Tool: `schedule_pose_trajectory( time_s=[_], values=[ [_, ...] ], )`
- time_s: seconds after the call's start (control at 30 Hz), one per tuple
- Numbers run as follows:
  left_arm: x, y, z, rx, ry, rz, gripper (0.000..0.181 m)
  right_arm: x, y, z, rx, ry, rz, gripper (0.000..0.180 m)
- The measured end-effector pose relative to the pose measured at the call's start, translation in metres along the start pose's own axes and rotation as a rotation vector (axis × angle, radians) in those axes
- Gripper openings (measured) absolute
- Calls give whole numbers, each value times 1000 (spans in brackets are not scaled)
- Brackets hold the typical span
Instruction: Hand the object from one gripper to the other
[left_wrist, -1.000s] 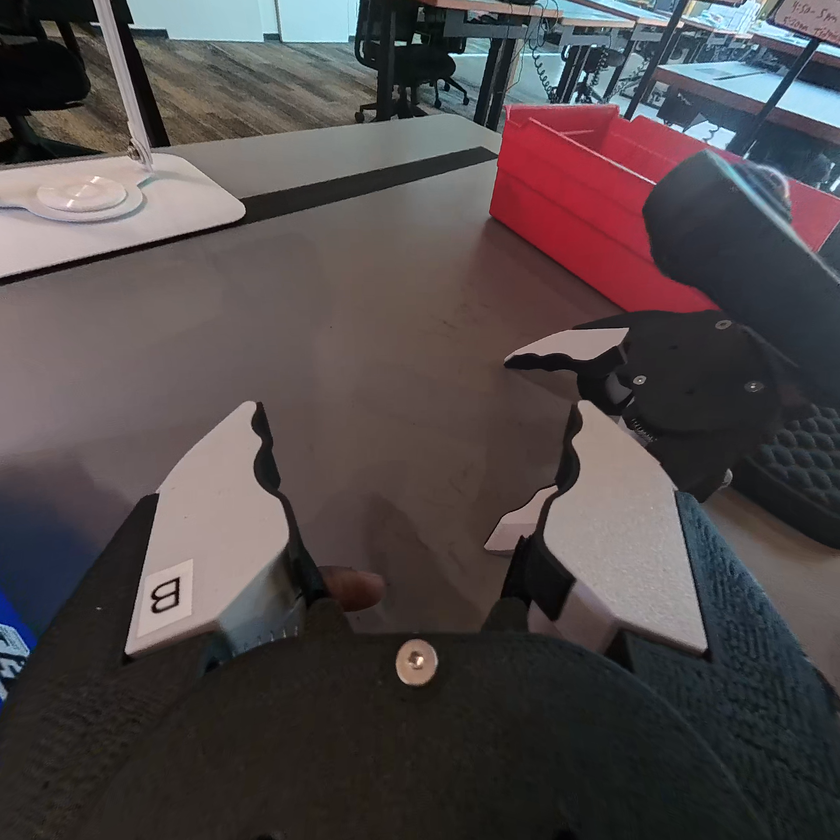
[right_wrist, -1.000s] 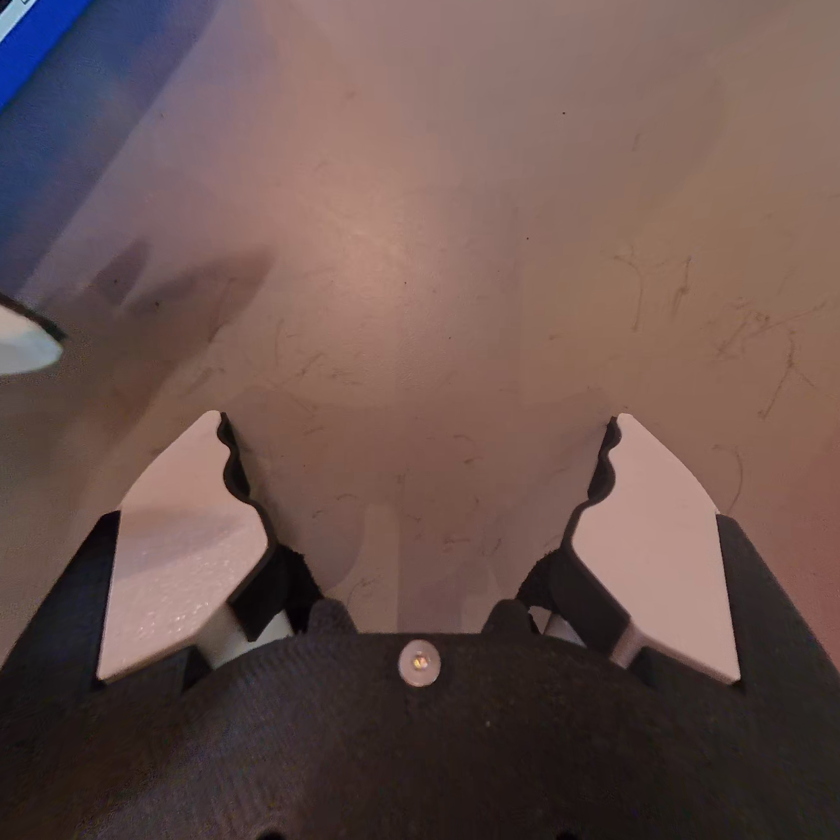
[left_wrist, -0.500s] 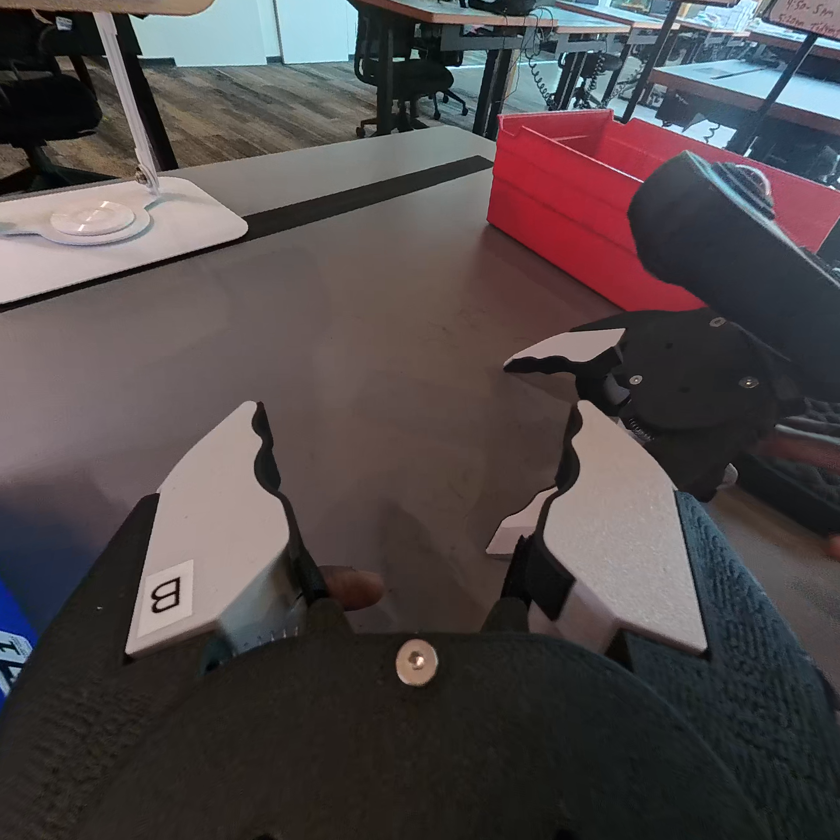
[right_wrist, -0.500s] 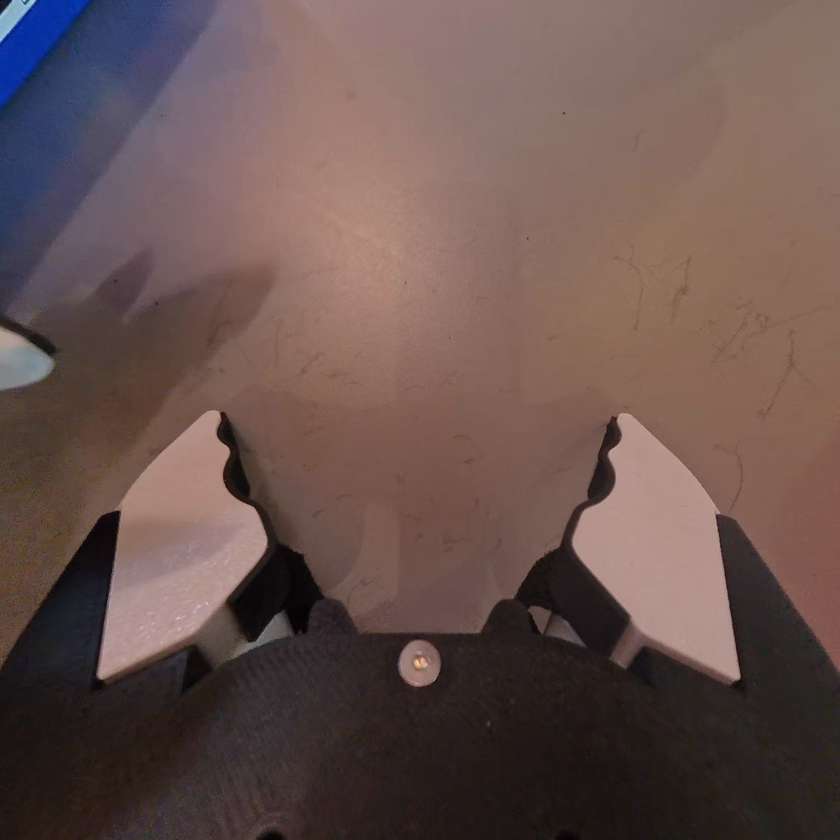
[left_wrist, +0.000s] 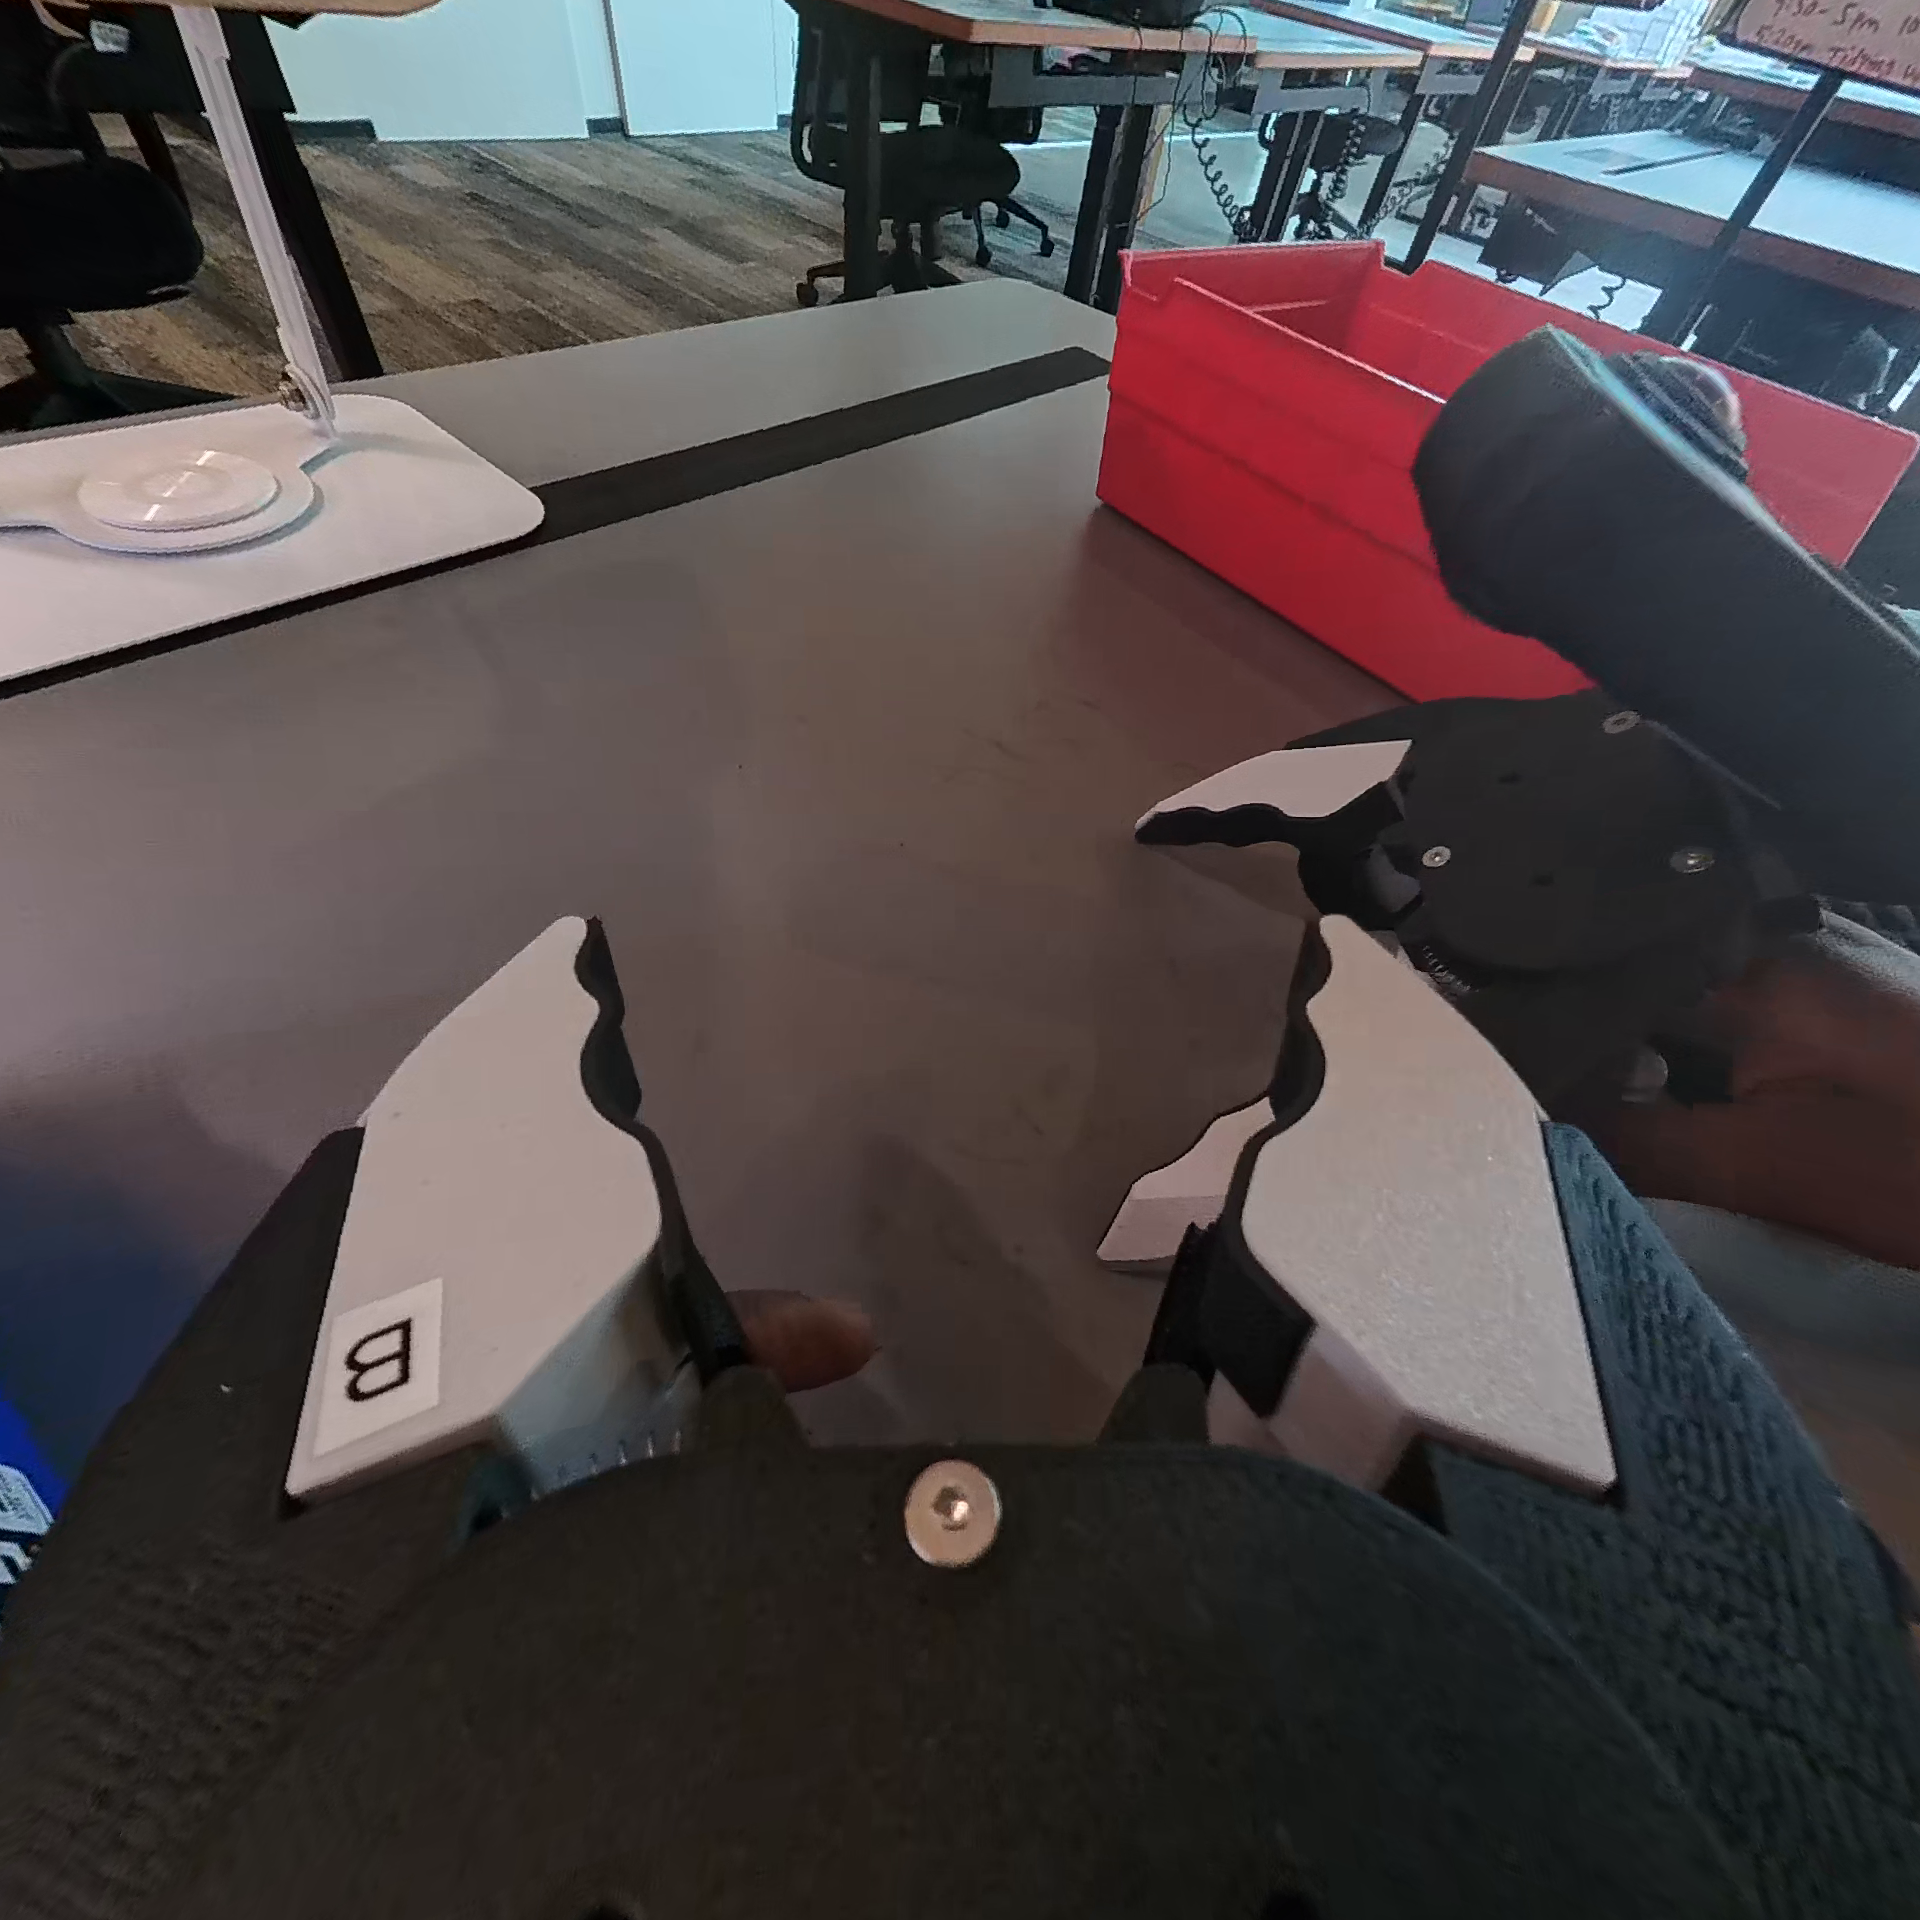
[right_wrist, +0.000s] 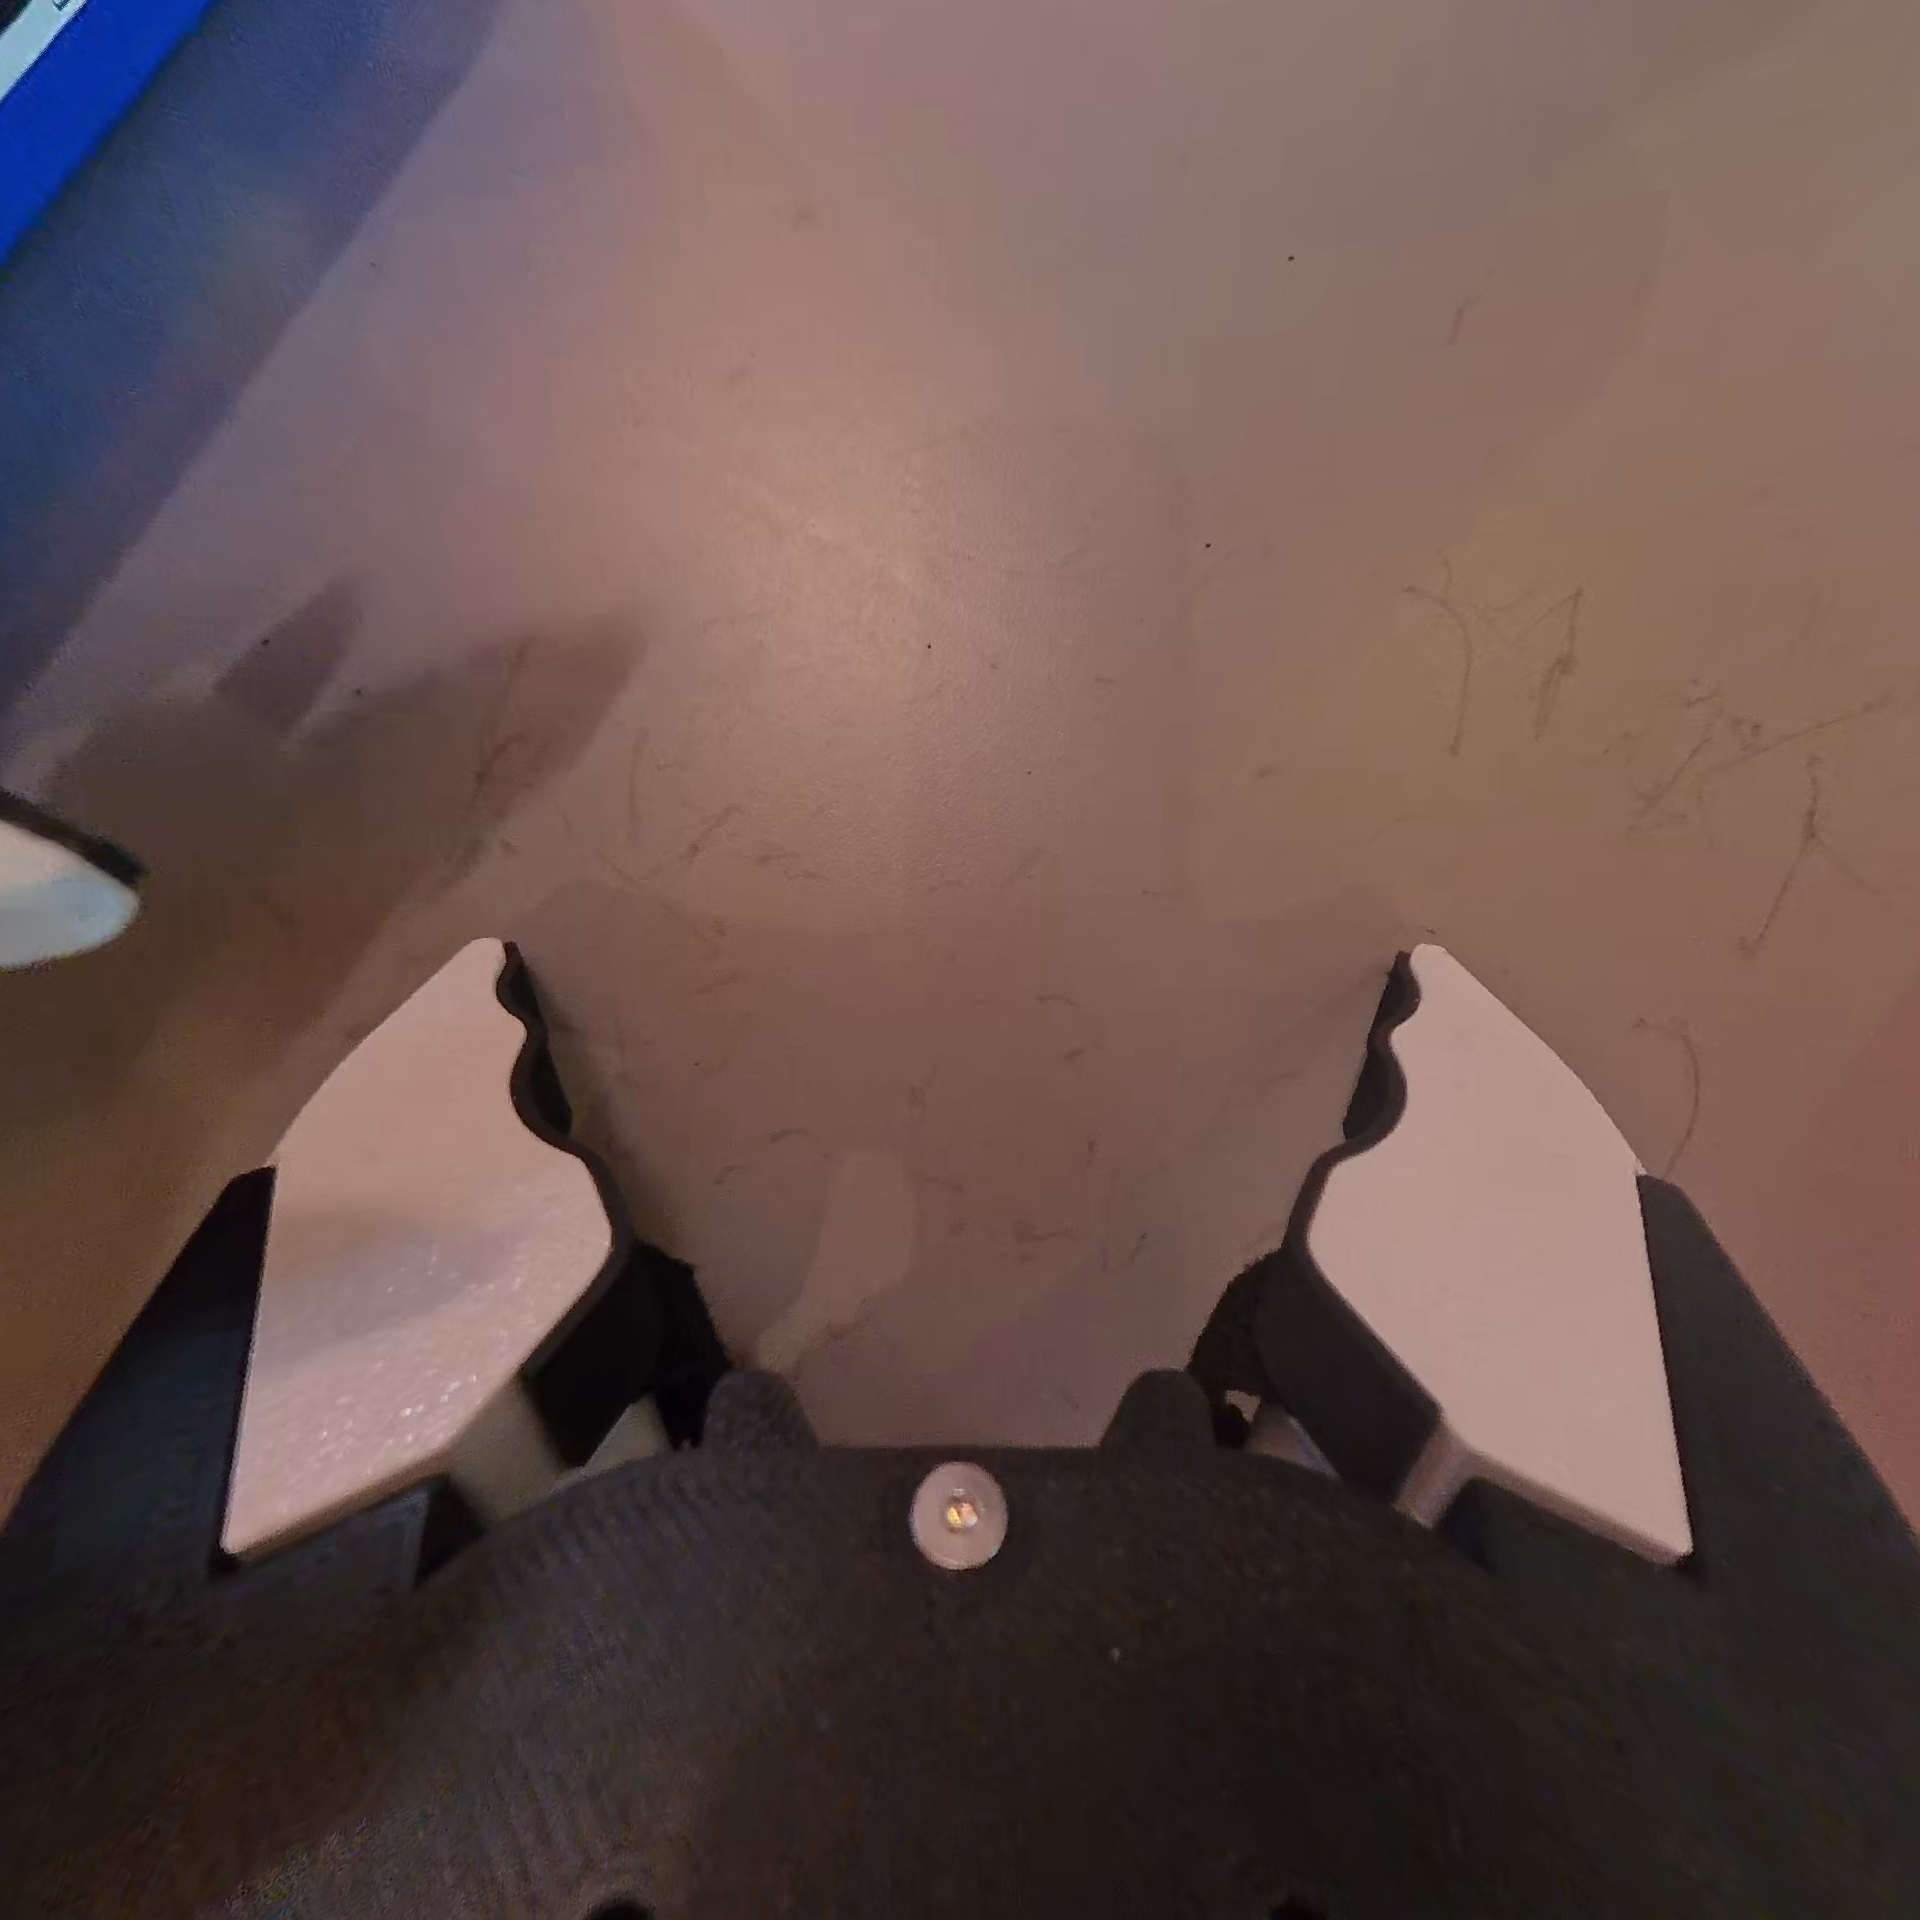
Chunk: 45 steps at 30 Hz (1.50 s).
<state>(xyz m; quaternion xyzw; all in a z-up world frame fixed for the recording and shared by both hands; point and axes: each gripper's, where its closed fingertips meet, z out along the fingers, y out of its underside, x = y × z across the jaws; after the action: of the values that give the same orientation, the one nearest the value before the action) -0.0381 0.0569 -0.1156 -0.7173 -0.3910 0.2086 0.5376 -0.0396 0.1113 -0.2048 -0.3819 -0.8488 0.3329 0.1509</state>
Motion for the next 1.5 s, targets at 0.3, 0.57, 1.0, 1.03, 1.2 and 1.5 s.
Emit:
schedule_pose_trajectory(
  time_s=[0.3, 0.57, 1.0, 1.03, 1.2, 1.5],
  values=[
    [0, 0, 0, 3, 3, 3, 120, 0, 0, 1, -2, -4, 0, 147],
    [2, 1, 0, -1, 4, 21, 120, 0, -1, 2, -3, -12, -8, 147],
    [3, -26, -11, 168, 2, 25, 116, 23, -72, -74, 279, 140, -168, 145],
    [3, -31, -15, 195, 7, 19, 115, 26, -80, -82, 306, 144, -190, 139],
    [3, -35, -17, 217, 21, 6, 115, 43, -111, -96, 517, 84, -205, 130],
    [46, -46, -28, 274, 135, 193, 113, 64, -114, -121, 896, 103, -173, 98]
  ],
)
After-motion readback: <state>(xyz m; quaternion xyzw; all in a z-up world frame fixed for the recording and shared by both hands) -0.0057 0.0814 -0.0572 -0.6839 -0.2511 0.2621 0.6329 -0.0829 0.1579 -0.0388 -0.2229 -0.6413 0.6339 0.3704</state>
